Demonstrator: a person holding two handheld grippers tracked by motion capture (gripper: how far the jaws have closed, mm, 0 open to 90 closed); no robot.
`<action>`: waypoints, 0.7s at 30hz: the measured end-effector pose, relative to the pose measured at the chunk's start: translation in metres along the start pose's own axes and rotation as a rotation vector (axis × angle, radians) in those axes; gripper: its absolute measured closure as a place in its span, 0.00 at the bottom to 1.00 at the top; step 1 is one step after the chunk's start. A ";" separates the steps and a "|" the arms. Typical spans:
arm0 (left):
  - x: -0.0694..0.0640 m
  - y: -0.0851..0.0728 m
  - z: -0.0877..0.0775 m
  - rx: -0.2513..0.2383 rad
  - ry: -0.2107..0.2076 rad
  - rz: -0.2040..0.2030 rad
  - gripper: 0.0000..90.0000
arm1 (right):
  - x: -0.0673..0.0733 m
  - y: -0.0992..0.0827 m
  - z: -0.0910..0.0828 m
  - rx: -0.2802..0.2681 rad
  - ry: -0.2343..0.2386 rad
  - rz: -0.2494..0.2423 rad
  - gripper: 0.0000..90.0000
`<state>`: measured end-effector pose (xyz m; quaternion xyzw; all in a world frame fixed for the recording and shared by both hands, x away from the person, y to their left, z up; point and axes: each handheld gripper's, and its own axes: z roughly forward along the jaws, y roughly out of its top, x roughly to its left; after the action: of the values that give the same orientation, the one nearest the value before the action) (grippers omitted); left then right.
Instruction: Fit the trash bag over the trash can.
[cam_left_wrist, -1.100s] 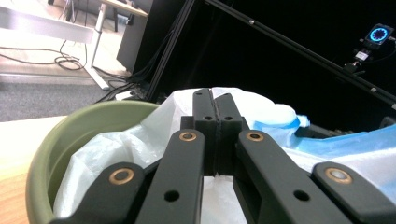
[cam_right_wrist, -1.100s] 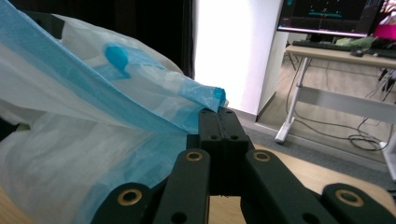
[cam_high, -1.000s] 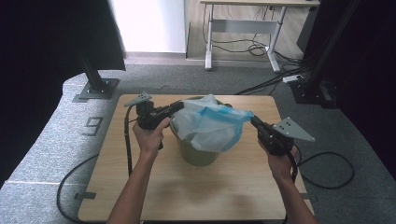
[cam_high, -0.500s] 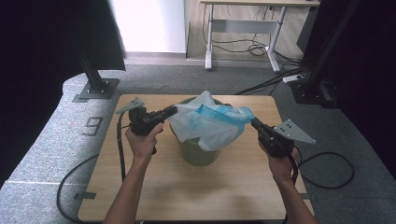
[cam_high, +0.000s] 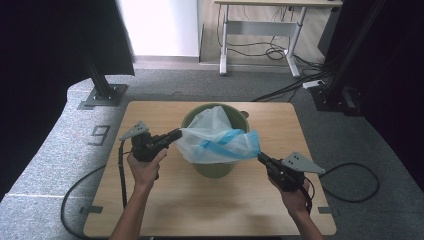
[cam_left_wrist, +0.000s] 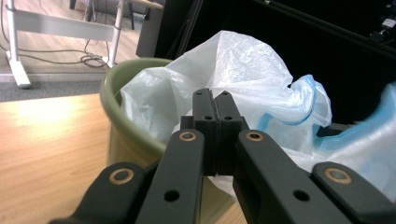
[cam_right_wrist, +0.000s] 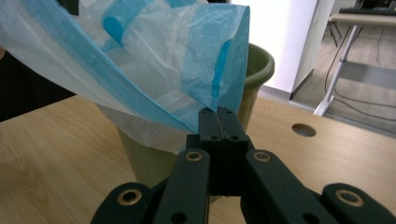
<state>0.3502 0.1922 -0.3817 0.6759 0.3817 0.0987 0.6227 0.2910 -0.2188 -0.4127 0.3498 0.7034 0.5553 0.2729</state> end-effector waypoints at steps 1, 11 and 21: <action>0.001 -0.002 0.000 0.002 0.001 -0.002 1.00 | 0.000 -0.003 0.001 0.006 0.004 0.009 0.99; 0.011 -0.021 -0.006 0.025 0.008 -0.016 1.00 | 0.007 -0.030 0.012 0.065 0.073 0.062 0.99; 0.018 -0.031 -0.008 0.061 0.014 -0.016 1.00 | 0.018 -0.052 0.019 0.140 0.083 0.066 0.99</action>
<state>0.3451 0.2075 -0.4150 0.6910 0.3941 0.0867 0.5997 0.2844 -0.2004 -0.4680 0.3675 0.7395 0.5274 0.2000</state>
